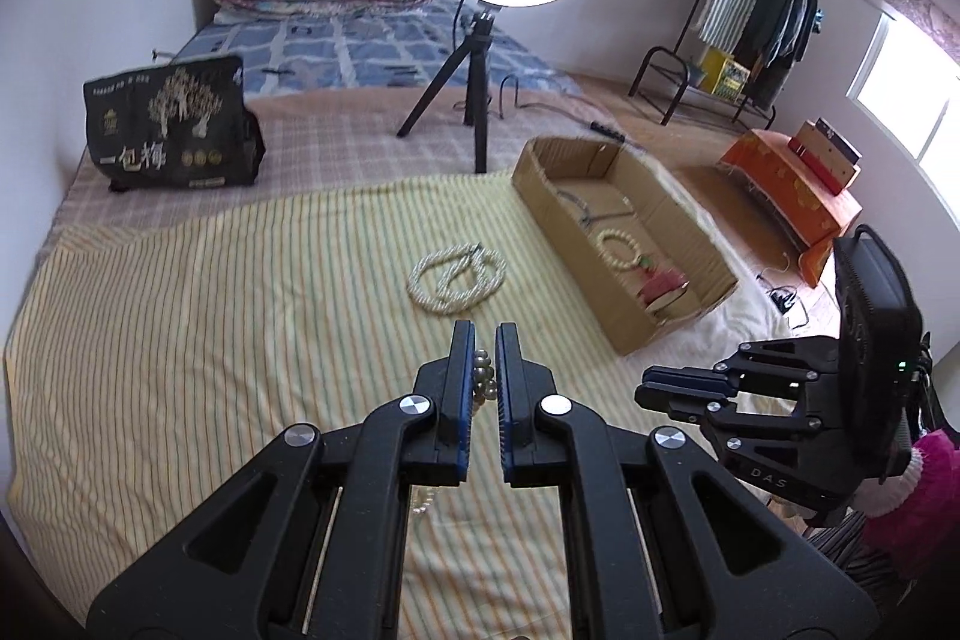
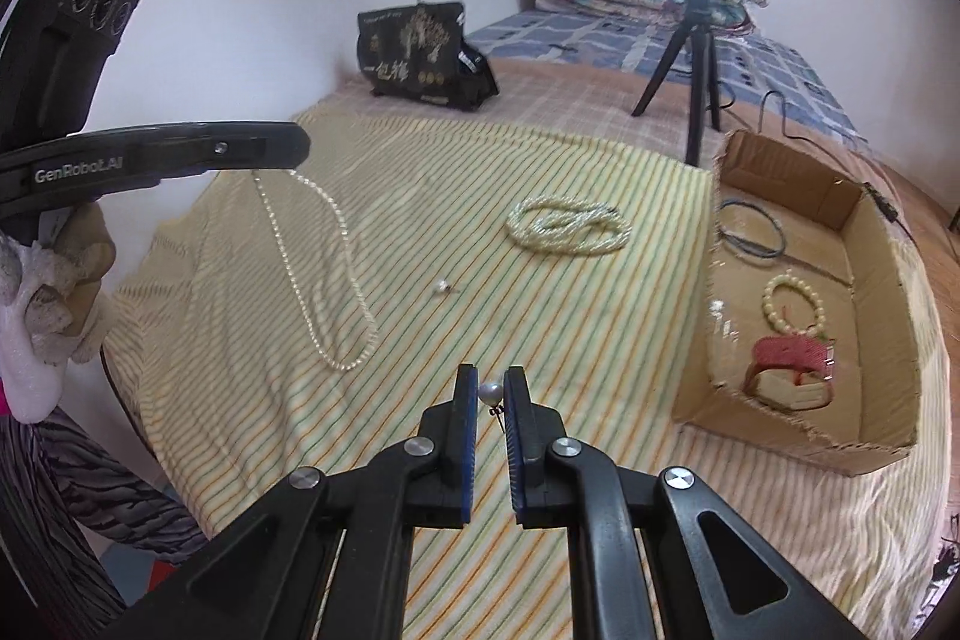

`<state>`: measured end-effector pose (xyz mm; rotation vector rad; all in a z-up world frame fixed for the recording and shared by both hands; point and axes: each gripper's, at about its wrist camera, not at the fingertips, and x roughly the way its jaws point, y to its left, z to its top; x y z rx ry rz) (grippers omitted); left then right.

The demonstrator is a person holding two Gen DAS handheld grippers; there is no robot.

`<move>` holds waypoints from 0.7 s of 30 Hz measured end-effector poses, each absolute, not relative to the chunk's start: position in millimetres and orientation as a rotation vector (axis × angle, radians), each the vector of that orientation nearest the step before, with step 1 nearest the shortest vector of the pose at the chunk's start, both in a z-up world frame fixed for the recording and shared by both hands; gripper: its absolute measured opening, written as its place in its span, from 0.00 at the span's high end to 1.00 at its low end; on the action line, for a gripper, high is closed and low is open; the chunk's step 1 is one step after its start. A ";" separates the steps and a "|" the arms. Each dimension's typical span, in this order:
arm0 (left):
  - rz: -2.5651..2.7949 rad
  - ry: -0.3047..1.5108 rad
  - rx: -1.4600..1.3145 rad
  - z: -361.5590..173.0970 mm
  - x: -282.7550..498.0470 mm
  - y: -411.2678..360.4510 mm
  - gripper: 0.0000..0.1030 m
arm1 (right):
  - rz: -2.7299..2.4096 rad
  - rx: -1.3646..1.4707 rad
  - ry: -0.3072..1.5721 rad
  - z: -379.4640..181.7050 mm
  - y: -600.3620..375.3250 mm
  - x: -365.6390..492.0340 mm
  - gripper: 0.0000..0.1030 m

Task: Organize jewelry
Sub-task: 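Carry the necklace in left tool to the box while right tool carries the earring there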

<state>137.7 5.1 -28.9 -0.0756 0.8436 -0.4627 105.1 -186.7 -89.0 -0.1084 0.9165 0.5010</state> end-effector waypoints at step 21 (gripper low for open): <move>-0.533 0.698 -0.056 43.4 197.7 -76.7 0.98 | 0.290 0.019 0.813 -36.3 -291.4 128.1 0.94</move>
